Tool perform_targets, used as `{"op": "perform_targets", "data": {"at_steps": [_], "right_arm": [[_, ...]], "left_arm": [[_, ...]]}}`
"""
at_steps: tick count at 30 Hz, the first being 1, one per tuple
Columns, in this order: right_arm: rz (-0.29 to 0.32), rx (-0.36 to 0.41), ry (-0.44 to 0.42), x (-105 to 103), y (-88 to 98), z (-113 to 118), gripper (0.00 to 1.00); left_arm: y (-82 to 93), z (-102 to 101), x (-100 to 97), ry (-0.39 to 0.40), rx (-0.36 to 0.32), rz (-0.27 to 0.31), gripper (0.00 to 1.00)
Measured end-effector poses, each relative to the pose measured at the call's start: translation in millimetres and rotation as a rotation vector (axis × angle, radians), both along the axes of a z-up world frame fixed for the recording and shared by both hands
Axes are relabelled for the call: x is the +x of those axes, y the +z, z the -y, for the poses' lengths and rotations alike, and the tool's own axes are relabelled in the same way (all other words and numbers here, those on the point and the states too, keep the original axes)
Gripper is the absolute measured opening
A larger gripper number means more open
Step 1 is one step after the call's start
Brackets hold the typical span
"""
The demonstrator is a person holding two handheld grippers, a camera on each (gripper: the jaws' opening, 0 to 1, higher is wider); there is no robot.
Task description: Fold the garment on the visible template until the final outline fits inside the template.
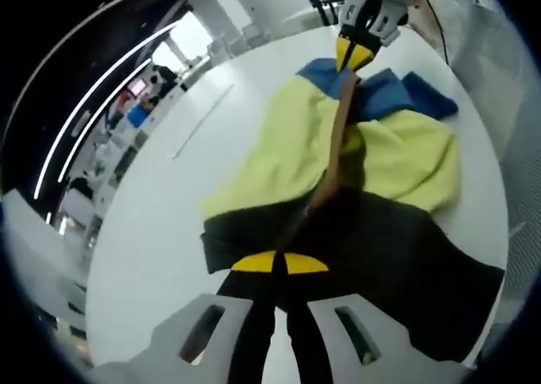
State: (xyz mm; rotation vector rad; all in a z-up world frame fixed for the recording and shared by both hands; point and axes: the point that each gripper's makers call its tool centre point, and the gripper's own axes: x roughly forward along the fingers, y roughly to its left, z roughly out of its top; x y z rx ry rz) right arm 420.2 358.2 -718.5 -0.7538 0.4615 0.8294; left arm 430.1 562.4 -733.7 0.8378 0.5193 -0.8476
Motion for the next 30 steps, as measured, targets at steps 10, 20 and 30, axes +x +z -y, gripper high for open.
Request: {"op": "perform_targets", "data": {"at_steps": [10,20,30], "right_arm": [[0.011,0.049,-0.03,4.7,16.6,1.5,0.03],[0.033,0.085,-0.042,11.5,41.3,1.2,0.03],[0.08,0.072,-0.031,18.7,67.6,-3.9,0.03]], "left_arm": [[28.0,-1.8,6.9,0.063,-0.067,0.014,0.0],[50.8,-3.6,12.7,0.087,-0.086,0.026,0.0],[78.0,-9.1,18.3,0.132,-0.083,0.059,0.0]]}}
